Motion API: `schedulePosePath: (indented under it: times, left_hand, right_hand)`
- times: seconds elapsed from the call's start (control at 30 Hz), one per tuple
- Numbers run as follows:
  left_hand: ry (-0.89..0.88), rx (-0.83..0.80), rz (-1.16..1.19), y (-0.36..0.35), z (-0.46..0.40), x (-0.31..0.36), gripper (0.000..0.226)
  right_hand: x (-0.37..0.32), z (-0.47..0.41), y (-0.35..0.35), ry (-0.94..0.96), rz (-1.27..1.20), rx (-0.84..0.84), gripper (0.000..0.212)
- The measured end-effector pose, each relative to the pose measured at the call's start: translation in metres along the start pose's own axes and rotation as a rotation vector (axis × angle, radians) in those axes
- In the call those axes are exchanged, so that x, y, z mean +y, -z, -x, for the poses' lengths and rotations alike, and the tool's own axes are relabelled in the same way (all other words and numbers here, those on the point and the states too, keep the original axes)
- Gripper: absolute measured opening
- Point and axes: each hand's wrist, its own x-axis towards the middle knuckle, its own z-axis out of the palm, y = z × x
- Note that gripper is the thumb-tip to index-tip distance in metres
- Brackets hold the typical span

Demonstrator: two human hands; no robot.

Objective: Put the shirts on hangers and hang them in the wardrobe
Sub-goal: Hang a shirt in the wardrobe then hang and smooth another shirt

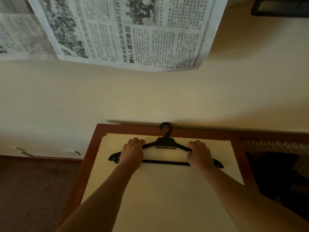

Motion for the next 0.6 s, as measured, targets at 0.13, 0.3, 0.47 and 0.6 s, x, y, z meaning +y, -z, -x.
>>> schedulePosePath:
  times: [0.13, 0.3, 0.47, 0.6]
  left_hand:
    - [0.034, 0.0, 0.043, 0.009, 0.012, 0.004, 0.046]
    - [0.117, 0.032, 0.081, 0.022, 0.046, 0.005, 0.048]
    - [0.268, 0.09, 0.115, 0.026, 0.103, -0.011, 0.055]
    - [0.433, 0.138, 0.143, 0.03, 0.165, -0.039, 0.056]
  right_hand:
    - [-0.005, 0.006, 0.008, 0.009, -0.008, 0.023, 0.03]
    - [-0.035, 0.025, 0.02, 0.15, -0.082, 0.013, 0.046]
    - [-0.093, 0.046, 0.02, 0.341, -0.193, -0.071, 0.053]
    - [-0.157, 0.07, 0.013, 0.528, -0.18, -0.19, 0.055]
